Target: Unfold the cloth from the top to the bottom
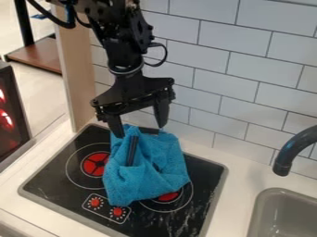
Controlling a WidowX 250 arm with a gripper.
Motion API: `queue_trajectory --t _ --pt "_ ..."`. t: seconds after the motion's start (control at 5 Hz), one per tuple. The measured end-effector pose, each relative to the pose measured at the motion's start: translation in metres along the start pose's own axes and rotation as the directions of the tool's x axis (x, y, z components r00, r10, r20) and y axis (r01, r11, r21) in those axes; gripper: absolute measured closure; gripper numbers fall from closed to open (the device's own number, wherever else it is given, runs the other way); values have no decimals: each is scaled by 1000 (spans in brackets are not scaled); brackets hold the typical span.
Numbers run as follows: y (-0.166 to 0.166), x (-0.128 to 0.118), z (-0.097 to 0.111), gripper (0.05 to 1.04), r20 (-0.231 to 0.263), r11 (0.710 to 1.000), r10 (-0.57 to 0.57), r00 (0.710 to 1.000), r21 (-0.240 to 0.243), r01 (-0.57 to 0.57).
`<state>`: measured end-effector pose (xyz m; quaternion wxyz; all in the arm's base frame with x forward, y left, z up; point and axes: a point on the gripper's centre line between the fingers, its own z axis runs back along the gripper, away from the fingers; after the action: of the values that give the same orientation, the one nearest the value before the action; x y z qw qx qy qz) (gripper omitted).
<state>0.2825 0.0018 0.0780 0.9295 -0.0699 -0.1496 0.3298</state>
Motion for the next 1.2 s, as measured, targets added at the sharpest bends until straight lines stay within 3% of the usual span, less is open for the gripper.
queue_trajectory --t 0.2,0.6,0.8,1.0,1.2 --pt "3 -3 -5 85 -15 1000 5 1000 15 -4" --pt "15 3 -23 85 10 996 30 999 88 -31" --pt "19 3 -33 85 0 994 32 999 103 -32" --pt "22 7 -47 85 -2 987 27 1000 158 -27" --pt "22 8 -50 142 -7 986 28 1000 166 -27"
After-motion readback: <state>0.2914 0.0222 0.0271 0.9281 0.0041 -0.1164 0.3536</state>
